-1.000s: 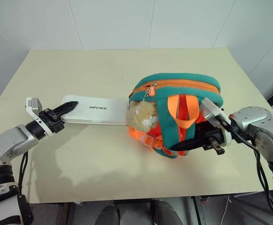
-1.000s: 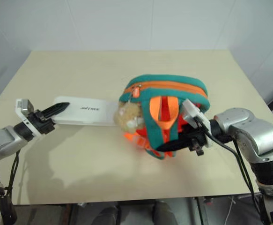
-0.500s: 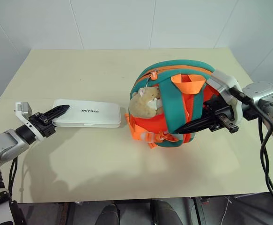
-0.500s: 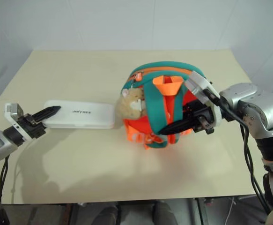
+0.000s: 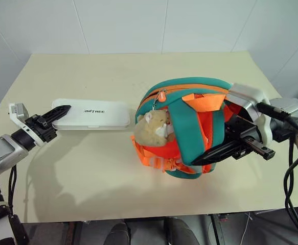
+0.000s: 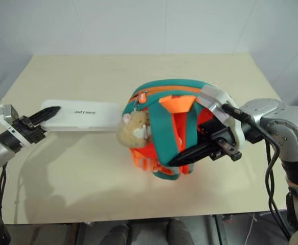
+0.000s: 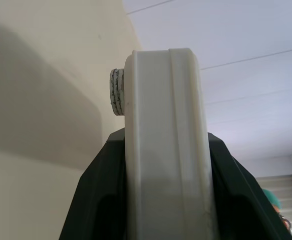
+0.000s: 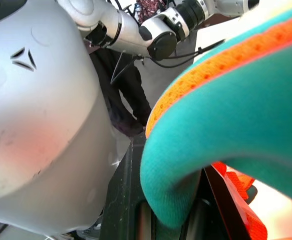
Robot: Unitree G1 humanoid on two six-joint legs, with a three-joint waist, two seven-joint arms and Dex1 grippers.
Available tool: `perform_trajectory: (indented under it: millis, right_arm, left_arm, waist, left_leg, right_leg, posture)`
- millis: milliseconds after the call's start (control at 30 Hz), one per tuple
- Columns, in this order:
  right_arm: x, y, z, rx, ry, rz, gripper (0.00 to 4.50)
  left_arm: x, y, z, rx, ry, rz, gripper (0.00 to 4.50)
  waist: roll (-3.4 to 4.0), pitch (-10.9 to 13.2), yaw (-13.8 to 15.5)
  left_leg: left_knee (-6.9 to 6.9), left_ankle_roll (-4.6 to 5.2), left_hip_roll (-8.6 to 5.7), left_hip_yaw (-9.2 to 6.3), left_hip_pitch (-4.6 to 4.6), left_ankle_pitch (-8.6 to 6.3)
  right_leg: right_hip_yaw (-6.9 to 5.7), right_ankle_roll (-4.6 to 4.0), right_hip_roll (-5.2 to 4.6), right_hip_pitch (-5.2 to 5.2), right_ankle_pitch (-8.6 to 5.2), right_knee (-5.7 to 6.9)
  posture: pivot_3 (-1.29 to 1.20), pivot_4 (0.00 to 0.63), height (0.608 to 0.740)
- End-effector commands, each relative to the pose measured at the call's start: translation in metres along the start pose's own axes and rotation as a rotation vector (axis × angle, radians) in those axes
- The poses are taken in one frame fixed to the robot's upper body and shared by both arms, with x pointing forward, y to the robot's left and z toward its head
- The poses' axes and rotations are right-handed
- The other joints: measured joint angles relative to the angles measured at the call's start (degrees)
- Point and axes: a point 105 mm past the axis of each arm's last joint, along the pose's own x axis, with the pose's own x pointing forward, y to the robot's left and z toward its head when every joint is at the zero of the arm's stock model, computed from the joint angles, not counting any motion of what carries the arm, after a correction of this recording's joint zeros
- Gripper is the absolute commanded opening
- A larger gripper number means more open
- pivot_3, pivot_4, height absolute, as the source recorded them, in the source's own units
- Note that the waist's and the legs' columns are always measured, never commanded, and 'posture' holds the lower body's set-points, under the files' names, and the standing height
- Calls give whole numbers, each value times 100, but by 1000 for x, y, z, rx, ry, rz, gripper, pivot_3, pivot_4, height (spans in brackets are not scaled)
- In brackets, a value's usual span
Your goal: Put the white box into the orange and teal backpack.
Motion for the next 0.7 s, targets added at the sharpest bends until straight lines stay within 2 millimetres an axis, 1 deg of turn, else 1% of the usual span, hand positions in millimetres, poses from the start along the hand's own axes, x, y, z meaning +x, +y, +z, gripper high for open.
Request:
perform_trajectory:
  millis: [33, 133, 200, 300, 400, 533, 700]
  right_arm:
    - [-3, 3, -1, -28, -4, 9, 592]
    - [-3, 2, -9, -21, 1, 0, 592]
    - [-3, 1, -13, -15, 1, -7, 592]
    - [-4, -1, -16, -9, 0, -17, 592]
    - [-4, -3, -19, 0, -2, -19, 592]
    - [-6, -7, -24, 10, 6, -20, 592]
    - [-8, -13, -26, 5, 14, -25, 592]
  left_arm:
    - [2, -27, 8, 44, -49, -85, 1409]
    - [6, -36, 4, 59, -53, -106, 1409]
    - [7, -46, 1, 107, -56, -121, 1409]
    - [4, -65, 0, 198, -73, -147, 1409]
    - [1, -76, -2, 248, -74, -175, 1409]
    - [-7, -91, 0, 329, -74, -208, 1409]
    - [-26, -108, 5, 506, -59, -241, 1409]
  waist:
    - [-1, -1, 11]
    - [-2, -1, 20]
    - [-2, -1, 29]
    - [-4, -1, 33]
    - [-4, -1, 11]
    - [-5, -1, 2]
    - [-4, 0, 5]
  left_leg:
    - [1, 0, 0, 0, -1, 0]
    - [11, -2, -1, 0, -3, -1]
    - [21, 0, -2, 2, -4, -6]
    - [36, 2, -1, 2, -7, -13]
    - [43, 2, -1, 8, -5, -14]
    - [55, 8, 0, 21, -1, -17]
    - [56, 15, 0, 51, 1, -22]
  right_leg:
    - [-1, 0, 0, 0, 0, 0]
    - [2, 0, -3, 1, 0, 3]
    - [2, 1, -6, 1, 1, 10]
    - [1, 1, -6, 2, 1, 13]
    - [3, 1, -2, 3, 1, 14]
    - [0, 1, 4, 9, 1, 22]
    - [0, 1, 6, 12, 1, 21]
  posture:
    - [0, 150, 740]
    - [0, 150, 740]
    - [0, 150, 740]
    - [0, 150, 740]
    - [0, 150, 740]
    - [0, 150, 740]
    - [0, 150, 740]
